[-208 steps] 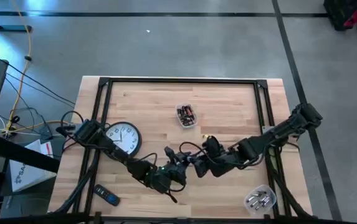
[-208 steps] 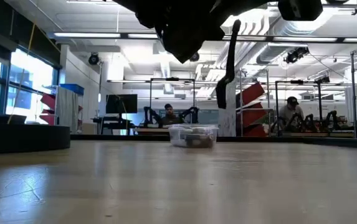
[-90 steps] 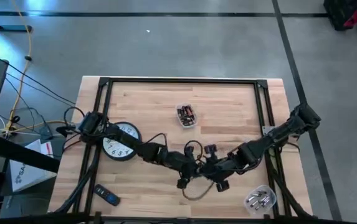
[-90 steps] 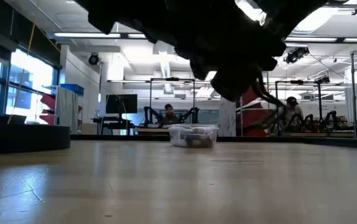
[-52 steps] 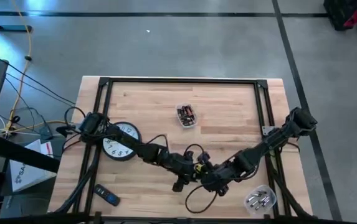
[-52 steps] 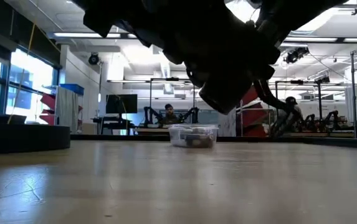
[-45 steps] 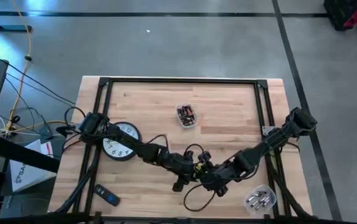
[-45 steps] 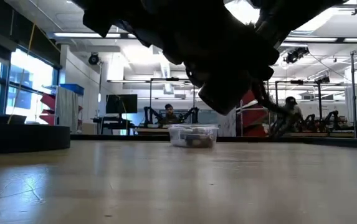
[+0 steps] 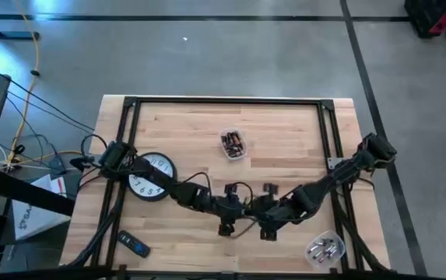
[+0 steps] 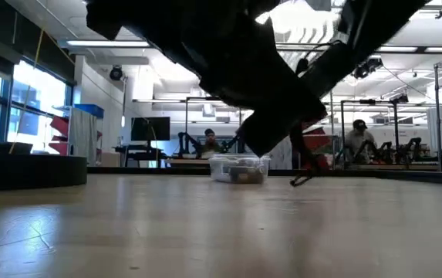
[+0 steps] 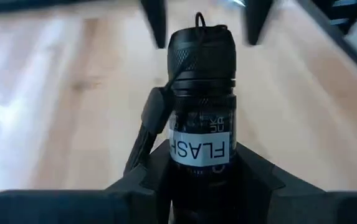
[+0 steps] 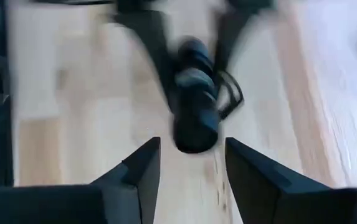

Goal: Insert battery
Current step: Open the lid of the black flashlight

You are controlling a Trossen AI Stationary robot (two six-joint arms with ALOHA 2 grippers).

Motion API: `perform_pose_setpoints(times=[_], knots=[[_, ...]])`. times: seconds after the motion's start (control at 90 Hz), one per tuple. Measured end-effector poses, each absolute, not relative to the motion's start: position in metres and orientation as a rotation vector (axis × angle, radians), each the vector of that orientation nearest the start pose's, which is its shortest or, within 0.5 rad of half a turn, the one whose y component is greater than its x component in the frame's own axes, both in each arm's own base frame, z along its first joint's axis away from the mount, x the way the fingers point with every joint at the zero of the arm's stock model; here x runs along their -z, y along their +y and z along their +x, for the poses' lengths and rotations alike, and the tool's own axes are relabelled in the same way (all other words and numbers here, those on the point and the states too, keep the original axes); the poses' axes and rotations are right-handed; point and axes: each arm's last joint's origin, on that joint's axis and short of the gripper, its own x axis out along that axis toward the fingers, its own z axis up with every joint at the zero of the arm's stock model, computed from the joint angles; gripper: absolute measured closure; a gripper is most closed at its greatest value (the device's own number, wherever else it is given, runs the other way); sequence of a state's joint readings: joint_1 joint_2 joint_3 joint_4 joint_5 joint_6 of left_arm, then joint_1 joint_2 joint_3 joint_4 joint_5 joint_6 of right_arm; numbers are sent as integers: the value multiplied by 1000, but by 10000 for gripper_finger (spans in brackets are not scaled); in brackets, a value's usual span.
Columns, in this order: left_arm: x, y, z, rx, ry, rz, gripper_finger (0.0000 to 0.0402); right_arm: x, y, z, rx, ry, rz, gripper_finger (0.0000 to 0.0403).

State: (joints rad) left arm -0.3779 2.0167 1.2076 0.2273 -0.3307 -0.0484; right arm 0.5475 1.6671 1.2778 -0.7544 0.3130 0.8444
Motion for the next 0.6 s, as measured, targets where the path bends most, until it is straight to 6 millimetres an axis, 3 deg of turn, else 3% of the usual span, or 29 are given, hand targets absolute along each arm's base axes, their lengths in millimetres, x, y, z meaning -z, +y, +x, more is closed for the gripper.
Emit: perform_pose_setpoints(times=[0.133,0.6], knots=[[-153,-150,397,-74,539,241,304,-248,159,294,358,974,538,256],[-157,-171,382,-305,507,526,304,-253,148,309,483,839,865,256]])
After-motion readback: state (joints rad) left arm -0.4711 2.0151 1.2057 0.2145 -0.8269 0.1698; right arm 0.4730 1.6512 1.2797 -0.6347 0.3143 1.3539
